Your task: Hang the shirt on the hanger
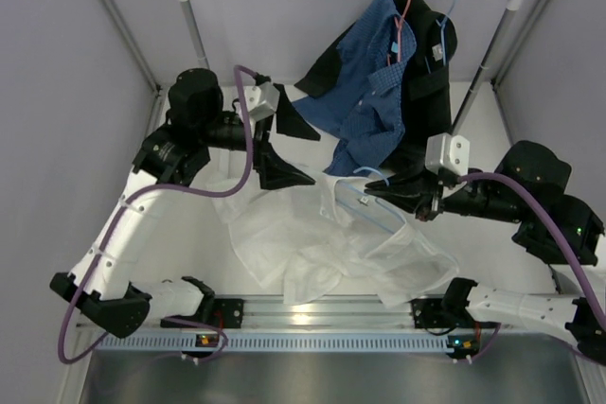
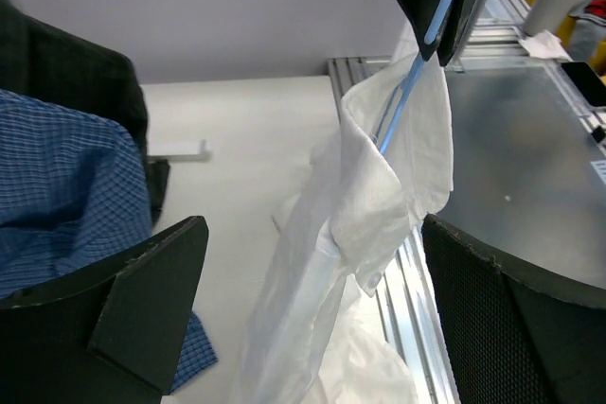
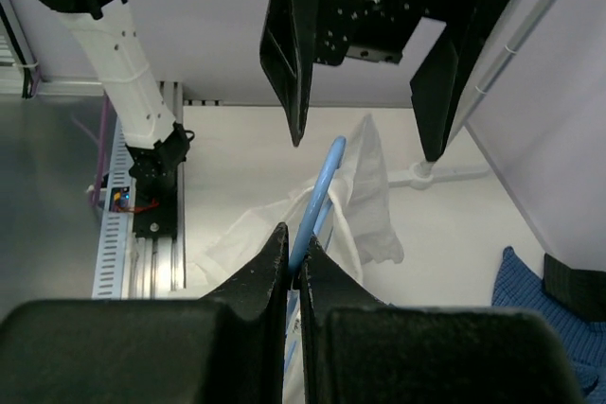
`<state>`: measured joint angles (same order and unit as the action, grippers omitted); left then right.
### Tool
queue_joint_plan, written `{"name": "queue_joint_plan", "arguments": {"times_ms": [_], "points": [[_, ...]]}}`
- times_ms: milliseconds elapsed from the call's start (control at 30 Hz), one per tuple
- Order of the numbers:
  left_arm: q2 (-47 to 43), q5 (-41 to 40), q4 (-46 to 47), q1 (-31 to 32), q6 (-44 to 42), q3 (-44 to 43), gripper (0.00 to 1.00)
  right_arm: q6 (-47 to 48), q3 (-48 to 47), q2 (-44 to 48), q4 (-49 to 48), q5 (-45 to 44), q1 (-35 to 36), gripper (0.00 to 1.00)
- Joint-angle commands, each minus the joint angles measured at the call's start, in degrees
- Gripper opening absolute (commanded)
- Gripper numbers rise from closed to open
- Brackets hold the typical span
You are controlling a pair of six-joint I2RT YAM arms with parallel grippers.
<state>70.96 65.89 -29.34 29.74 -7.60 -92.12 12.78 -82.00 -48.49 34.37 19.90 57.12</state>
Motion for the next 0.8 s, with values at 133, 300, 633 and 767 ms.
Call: {"name": "queue_joint_plan", "arguments": {"times_ms": [133,300,633,767], "points": [[1.1,3.3,0.2,4.5,-3.7,2.2,0.95,1.9,-4.1,-1.4,-1.0,4.4,-0.4,0.00],[1.5,3.2,0.2,5.7,-4.1,3.7,0.81,2.1,-4.2,-1.5,-1.0,3.9,-0.4,0.00],[4.3,-0.1,-0.7,9.4,-5.1,4.8,0.71,1.6,-4.8,-2.7,-1.4,3.7,-0.4,0.00],[4.6,-0.7,-0.7,10.0,-5.4,4.4,0.44,-0.1,-4.2,-2.7,-3.9,0.1,-0.4,0.00]]}}
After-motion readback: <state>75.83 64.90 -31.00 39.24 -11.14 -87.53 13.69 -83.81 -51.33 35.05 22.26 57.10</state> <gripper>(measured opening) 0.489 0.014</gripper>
